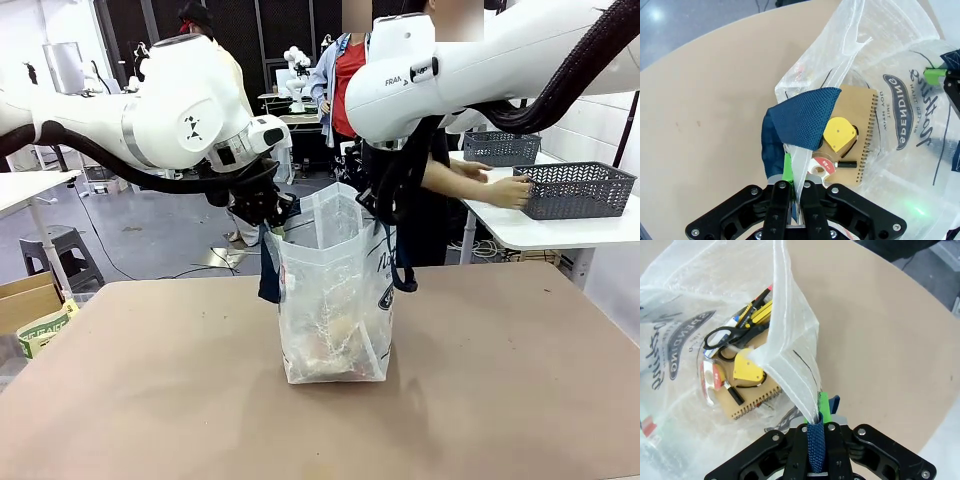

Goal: Transfer purchased items from the store into the shopping bag.
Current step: Move the Reusable shopping bag to the right side of the table.

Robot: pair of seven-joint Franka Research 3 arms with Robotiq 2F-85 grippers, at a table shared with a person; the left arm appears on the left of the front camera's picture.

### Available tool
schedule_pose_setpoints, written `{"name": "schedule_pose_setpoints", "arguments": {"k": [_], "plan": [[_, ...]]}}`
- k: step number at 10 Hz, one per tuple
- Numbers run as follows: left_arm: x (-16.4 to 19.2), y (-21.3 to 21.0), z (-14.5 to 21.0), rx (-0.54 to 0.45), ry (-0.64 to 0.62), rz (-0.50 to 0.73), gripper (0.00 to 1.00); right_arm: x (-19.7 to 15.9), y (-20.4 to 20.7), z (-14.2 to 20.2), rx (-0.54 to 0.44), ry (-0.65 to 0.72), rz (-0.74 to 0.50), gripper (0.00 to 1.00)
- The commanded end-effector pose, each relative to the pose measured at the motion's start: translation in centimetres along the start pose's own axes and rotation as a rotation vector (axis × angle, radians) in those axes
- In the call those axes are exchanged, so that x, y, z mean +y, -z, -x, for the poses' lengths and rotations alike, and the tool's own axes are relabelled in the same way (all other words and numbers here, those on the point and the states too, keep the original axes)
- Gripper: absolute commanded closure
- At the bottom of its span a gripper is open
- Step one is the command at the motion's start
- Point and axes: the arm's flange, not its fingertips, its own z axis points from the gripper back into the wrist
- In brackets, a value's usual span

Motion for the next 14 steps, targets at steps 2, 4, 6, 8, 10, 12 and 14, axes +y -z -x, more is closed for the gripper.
{"name": "schedule_pose_setpoints", "arguments": {"k": [2,4,6,8,10,12,14], "plan": [[-2.3,0.1,-1.7,0.023,-0.071,-0.039,1.00,1.6,0.5,-2.2,0.003,0.101,0.022,1.00],[-3.5,-0.5,-1.8,0.045,-0.131,-0.070,1.00,2.2,0.3,-2.6,0.007,0.231,0.041,1.00],[-4.0,-0.5,-2.0,0.072,-0.156,-0.086,1.00,2.4,0.3,-3.3,-0.003,0.311,0.049,1.00],[-3.4,-0.3,-0.9,0.067,-0.133,-0.057,1.00,2.0,0.3,-2.2,-0.006,0.268,0.016,1.00],[-3.5,0.0,-1.1,0.083,-0.133,-0.056,1.00,2.0,0.4,-2.6,-0.010,0.296,0.023,1.00],[-4.6,0.7,-1.7,0.054,-0.132,-0.037,1.00,2.9,0.7,-3.7,-0.059,0.351,0.019,1.00],[-5.2,0.6,-2.0,0.025,-0.124,-0.021,1.00,3.6,0.6,-4.3,-0.089,0.353,0.022,1.00]]}}
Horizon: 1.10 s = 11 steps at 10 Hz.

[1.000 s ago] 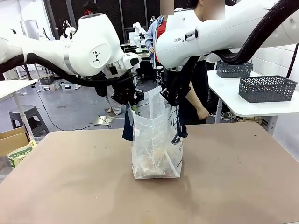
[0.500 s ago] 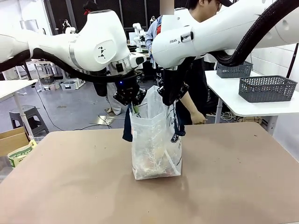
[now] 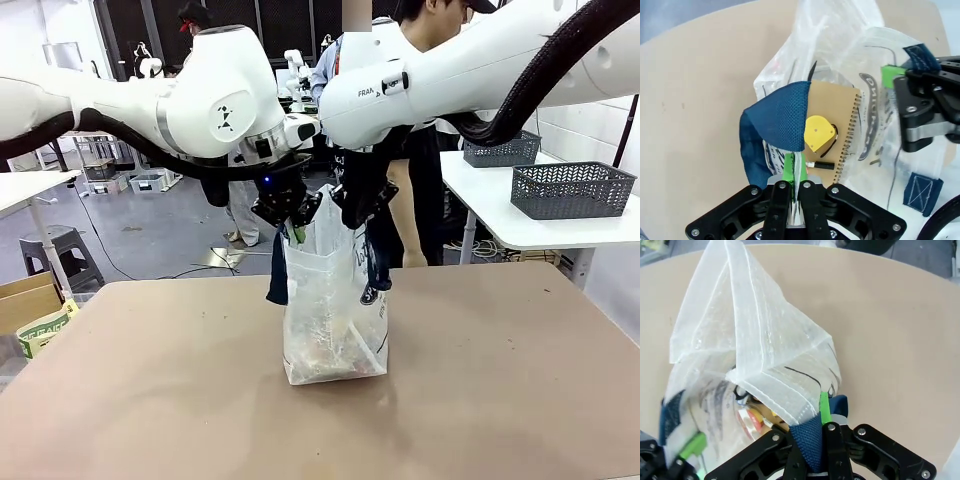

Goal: Transfer purchased items from the store into the shopping bag.
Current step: Move the Reusable shopping bag to the right side of the table.

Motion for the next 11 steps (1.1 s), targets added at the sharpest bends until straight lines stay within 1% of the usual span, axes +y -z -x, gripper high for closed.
{"name": "schedule_pose_setpoints", "arguments": {"k": [1,2,5,7,9,10,11], "plan": [[-0.9,-0.2,-0.5,-0.037,0.005,0.022,1.00,1.1,0.1,-1.0,-0.055,0.015,0.007,1.00],[-1.2,-0.2,-0.5,-0.040,0.015,0.026,1.00,1.4,0.2,-1.2,-0.062,0.028,0.002,1.00],[-1.1,-0.1,-0.5,-0.053,0.029,0.040,1.00,1.4,0.3,-1.6,-0.089,0.006,-0.041,1.00],[-1.0,-0.1,-0.6,-0.067,0.032,0.049,1.00,1.5,0.4,-1.8,-0.101,0.013,-0.088,1.00],[-0.9,-0.2,-0.8,-0.101,0.062,0.062,1.00,1.5,0.4,-1.8,-0.101,0.007,-0.128,1.00],[-0.5,-0.2,-1.0,-0.100,0.085,0.082,1.00,1.4,0.3,-1.8,-0.102,0.010,-0.142,1.00],[0.0,-0.1,-1.4,-0.068,0.133,0.103,1.00,1.4,0.1,-1.8,-0.104,0.011,-0.160,1.00]]}}
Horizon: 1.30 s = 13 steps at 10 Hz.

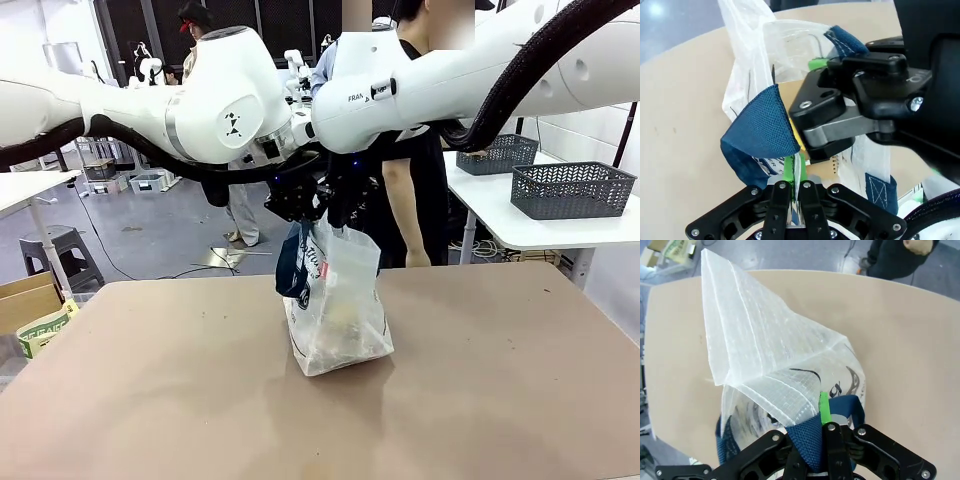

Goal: Transfer purchased items from the store into the shopping bag.
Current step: Move the Reusable shopping bag to the right side of the table.

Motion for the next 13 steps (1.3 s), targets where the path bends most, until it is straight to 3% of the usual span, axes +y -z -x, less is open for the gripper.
{"name": "schedule_pose_setpoints", "arguments": {"k": [1,5,8,13], "plan": [[1.4,-0.3,-1.0,0.015,0.087,0.054,1.00,-0.2,-0.1,0.0,-0.007,-0.008,-0.073,1.00],[3.6,-0.9,-1.9,0.053,0.161,0.084,1.00,0.0,0.0,-0.2,0.008,0.020,-0.083,1.00],[3.2,-1.4,-1.7,0.026,0.189,0.152,1.00,0.2,0.6,-0.5,0.031,0.029,-0.084,1.00],[2.9,-2.3,-0.4,-0.014,0.140,0.290,0.05,0.1,0.6,-0.5,0.020,0.035,-0.077,1.00]]}}
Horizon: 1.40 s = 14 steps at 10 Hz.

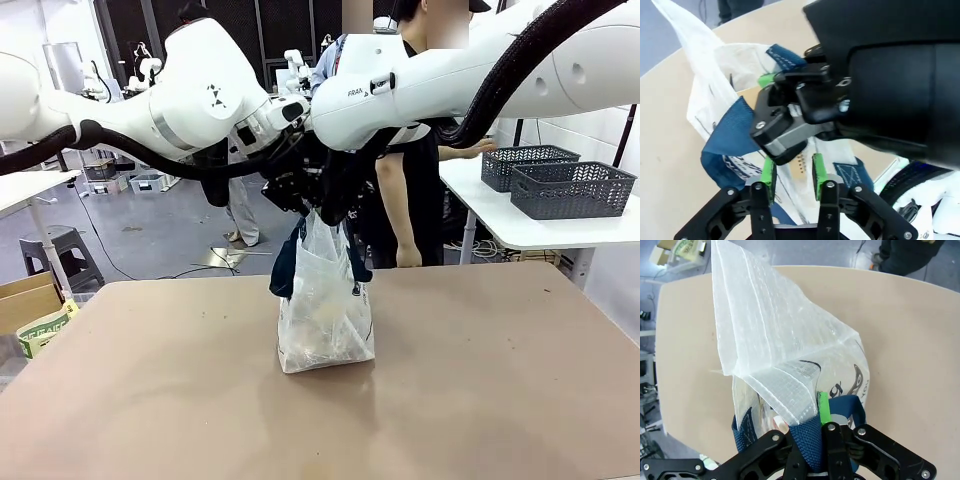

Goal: Transfer purchased items from the store into the shopping bag.
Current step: Move the Reusable shopping bag to the right side of the table.

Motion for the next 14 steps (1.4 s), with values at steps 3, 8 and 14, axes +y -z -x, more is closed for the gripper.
{"name": "schedule_pose_setpoints", "arguments": {"k": [3,8,14], "plan": [[0.5,-1.6,2.9,-0.055,-0.046,0.103,0.00,0.0,-0.1,-0.5,-0.001,0.010,-0.026,1.00],[-1.2,-0.1,2.5,-0.027,-0.022,0.145,0.00,-0.1,-0.4,-0.3,-0.011,-0.002,-0.022,1.00],[-2.5,1.7,2.3,0.027,0.003,0.010,0.00,-0.3,-0.4,-0.1,-0.011,0.003,-0.032,1.00]]}}
